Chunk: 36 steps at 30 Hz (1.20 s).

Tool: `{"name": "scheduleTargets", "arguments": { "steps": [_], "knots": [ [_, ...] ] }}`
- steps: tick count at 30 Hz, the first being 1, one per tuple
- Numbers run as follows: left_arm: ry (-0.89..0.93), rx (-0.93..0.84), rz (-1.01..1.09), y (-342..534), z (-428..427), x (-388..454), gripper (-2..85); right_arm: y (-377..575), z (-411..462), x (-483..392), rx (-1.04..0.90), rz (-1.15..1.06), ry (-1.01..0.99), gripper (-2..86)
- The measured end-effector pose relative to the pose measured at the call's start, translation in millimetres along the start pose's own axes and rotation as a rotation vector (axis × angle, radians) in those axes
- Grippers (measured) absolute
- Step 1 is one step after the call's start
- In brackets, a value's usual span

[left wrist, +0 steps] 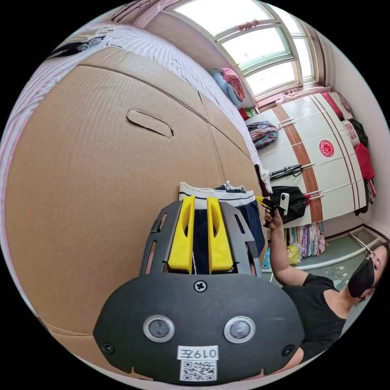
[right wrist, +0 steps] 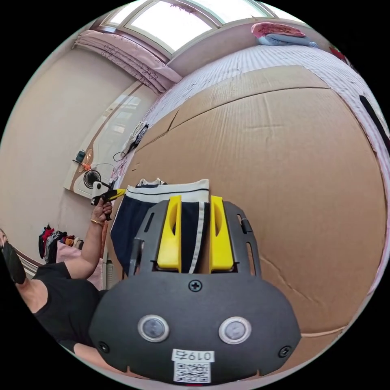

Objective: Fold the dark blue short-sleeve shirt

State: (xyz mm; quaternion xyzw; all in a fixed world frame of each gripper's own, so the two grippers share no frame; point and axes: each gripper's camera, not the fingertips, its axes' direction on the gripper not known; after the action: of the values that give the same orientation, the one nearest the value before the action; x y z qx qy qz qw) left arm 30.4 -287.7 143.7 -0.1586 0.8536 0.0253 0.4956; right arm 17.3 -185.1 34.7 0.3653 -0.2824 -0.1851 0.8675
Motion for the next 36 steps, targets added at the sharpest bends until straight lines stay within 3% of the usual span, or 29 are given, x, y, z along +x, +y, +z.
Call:
{"name": "scheduleTargets", "arguments": {
  "steps": [6,12,17,25,36],
  "knots": [
    [-0.049,-0.047,0.004,-11.2,19.0,-0.3,0.9,-4.2,-1.1,0.3,0.021,-0.033,-0.014,3.6],
    [-0.229,0.024,0.024,-10.5,13.7,4.8,1.1,-4.0,-9.3,-3.4,0.056,-0.043,0.077,0.8],
    [-0.063,0.038,0.017,1.8,26.2,-11.8,3.3,-0.7,-4.2,-0.8,0.061,-0.011,0.037,2.2],
    [-0.014,-0.012,-0.017,21.1,61.8,-31.0,4.8,4.7,0.6,-16.3,0.051,-0.019,0.040,2.6],
    [-0.138,-0.006,0.014,58.8,111.3,-26.6,1.4,32.5,13.2,-51.0,0.085,-0.012,0.087,0.7]
  ]
}}
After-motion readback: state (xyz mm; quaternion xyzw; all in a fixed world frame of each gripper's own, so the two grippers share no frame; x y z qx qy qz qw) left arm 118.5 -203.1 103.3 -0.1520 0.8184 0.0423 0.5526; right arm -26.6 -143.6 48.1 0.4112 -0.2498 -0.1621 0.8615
